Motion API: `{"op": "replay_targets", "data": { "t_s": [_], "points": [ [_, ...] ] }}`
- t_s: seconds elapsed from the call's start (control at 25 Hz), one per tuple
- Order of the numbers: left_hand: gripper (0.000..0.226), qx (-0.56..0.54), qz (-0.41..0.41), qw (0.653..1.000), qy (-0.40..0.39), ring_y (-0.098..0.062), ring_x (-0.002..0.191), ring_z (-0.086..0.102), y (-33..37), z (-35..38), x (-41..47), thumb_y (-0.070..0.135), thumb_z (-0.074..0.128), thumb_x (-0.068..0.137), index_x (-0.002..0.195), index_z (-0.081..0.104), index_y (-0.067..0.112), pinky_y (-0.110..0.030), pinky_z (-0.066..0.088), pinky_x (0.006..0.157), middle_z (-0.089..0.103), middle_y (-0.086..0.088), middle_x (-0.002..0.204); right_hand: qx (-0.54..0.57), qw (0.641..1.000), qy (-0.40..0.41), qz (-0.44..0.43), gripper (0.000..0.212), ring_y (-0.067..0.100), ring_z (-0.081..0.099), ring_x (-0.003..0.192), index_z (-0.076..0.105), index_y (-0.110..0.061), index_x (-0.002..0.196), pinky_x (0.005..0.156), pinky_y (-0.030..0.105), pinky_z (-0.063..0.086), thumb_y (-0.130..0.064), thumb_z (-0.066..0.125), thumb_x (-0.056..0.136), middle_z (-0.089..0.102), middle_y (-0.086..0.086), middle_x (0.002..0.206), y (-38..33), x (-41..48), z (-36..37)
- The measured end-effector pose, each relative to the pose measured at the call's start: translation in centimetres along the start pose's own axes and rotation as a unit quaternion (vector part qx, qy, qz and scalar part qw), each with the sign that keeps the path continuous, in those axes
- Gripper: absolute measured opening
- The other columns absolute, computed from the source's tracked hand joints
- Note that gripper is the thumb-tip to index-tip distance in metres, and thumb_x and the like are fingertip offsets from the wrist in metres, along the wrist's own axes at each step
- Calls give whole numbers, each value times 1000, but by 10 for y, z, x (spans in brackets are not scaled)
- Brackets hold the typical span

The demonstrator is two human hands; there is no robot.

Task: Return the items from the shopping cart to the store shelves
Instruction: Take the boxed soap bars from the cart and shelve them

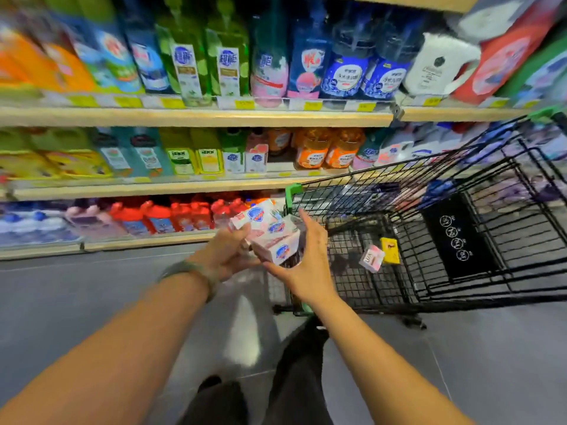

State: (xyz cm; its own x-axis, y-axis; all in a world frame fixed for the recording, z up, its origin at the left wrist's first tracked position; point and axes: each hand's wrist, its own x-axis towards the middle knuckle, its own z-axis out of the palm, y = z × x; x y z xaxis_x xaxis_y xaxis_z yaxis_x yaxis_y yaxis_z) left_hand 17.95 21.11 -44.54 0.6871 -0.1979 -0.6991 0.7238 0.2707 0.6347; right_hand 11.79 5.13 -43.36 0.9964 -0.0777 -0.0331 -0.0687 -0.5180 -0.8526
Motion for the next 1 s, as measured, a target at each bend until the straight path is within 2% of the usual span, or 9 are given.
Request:
{"op": "replay_targets", "data": {
  "t_s": [0.12,0.2,0.36,0.52,0.64,0.72,0.84,0.92,1.0],
  "points": [
    [24,-30,31,998,40,-19,77,67,28,-32,-57,28,42,100,92,58,13,-40,58,68,72,-3,74,-22,998,-4,-59,104,18,36,132,25,-30,144,107,44,40,-42,82,58,31,2,136,-58,-14,30],
    [26,-57,46,996,58,-24,93,64,47,-50,-92,30,41,100,101,57,10,-40,52,83,69,-7,87,-25,996,-2,-88,103,16,40,129,26,-32,143,103,43,44,-45,82,57,31,-2,135,-94,-18,46],
    [32,-138,89,981,101,-30,114,57,81,-91,-136,25,41,101,124,51,6,-42,47,84,60,-11,108,-27,994,-12,-109,106,14,34,134,27,-26,144,109,39,40,-47,85,57,31,0,142,-153,-20,84],
    [35,-185,120,962,161,-28,99,64,105,-130,-153,30,45,99,123,53,6,-49,54,77,65,-13,112,-30,990,-46,-130,112,7,27,134,22,-23,145,113,29,30,-40,88,56,25,-1,147,-191,-14,127],
    [55,-184,152,938,249,-30,88,71,117,-181,-147,46,58,82,119,50,6,-56,56,78,69,-14,108,-17,983,-118,-138,119,6,23,134,14,-24,148,112,24,28,-39,89,57,16,-4,146,-221,-6,170],
    [56,-164,175,918,317,-34,94,67,127,-214,-151,46,59,81,114,45,3,-55,54,85,65,-18,111,-12,975,-168,-147,122,10,25,135,11,-23,150,113,27,29,-40,88,57,14,-7,143,-242,-1,200],
    [46,-118,216,892,380,-35,94,67,153,-258,-171,43,61,84,109,56,5,-53,55,84,67,-18,107,33,962,-240,-128,113,1,23,127,9,-21,151,112,24,29,-39,83,67,13,-14,136,-279,14,235],
    [30,-109,264,877,385,-34,91,68,182,-294,-180,39,65,84,92,63,10,-52,55,85,70,-17,102,99,959,-251,-91,97,6,34,126,12,-20,152,109,32,37,-38,73,79,27,-7,138,-315,38,261],
    [22,-95,289,875,376,-31,89,69,217,-322,-195,35,66,86,83,63,13,-45,56,83,70,-18,102,158,954,-252,-26,76,17,52,113,20,-16,149,96,41,49,-40,61,89,50,-1,124,-352,73,285]
  ]
}}
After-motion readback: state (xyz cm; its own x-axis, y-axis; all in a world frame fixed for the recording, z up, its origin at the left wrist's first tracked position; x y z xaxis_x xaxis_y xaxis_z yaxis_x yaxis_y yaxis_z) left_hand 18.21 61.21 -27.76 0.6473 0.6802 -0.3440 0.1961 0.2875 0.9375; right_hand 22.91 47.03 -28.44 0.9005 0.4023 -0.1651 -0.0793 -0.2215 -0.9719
